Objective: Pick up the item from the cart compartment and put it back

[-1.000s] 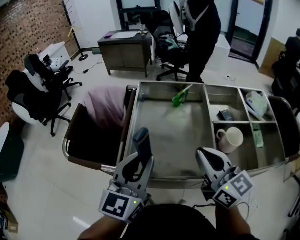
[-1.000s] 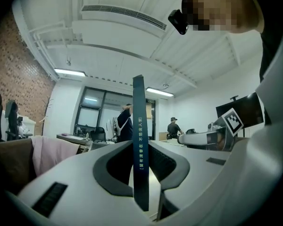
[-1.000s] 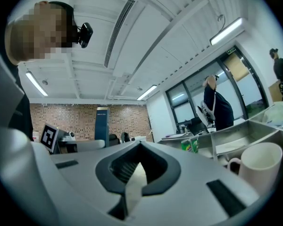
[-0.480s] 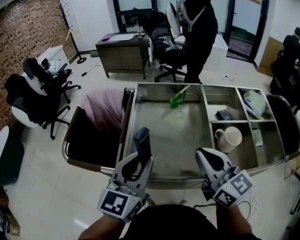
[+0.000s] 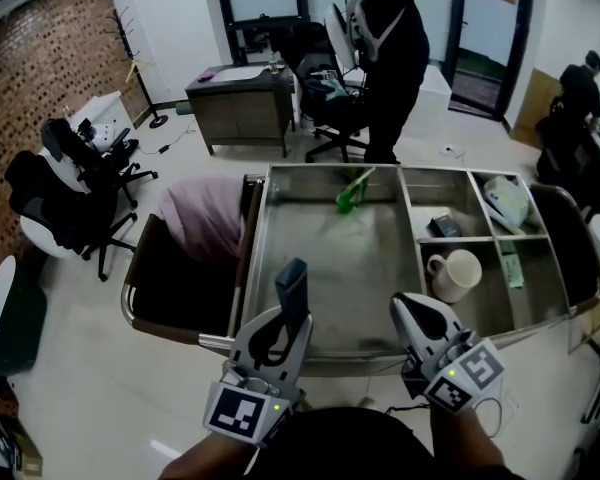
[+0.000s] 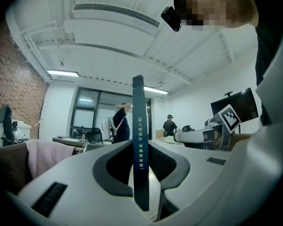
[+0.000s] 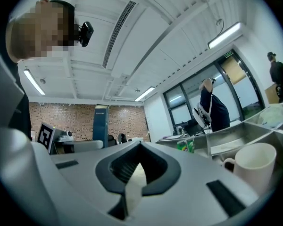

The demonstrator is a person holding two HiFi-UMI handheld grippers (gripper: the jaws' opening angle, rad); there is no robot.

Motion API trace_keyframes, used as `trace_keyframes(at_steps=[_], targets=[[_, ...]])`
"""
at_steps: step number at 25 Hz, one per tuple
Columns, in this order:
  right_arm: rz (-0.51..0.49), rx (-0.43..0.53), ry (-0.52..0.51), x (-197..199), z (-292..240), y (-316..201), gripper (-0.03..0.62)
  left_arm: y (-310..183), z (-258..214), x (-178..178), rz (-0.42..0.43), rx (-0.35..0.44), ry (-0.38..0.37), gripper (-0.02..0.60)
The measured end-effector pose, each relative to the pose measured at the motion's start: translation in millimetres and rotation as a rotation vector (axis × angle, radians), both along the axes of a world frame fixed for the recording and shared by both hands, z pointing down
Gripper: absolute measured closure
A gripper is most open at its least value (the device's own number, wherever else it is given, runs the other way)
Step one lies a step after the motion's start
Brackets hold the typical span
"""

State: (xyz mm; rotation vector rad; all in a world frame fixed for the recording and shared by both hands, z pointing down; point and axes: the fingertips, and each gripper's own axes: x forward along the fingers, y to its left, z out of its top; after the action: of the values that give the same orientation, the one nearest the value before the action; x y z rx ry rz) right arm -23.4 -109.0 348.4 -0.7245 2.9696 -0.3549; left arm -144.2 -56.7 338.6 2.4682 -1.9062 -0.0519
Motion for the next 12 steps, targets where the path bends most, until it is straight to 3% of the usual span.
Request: trace_keyframes(at_steps=[5,12], targets=[[0.005,-0.041,-0.016,2,2,-5,0.574,-2,1,2,0.004,-0.003,-0.005,0.505],[0.003,0.034,0.055,-3,5,-2,0.576,0,5,12,0.028,-0.008,-0.014,0.505]])
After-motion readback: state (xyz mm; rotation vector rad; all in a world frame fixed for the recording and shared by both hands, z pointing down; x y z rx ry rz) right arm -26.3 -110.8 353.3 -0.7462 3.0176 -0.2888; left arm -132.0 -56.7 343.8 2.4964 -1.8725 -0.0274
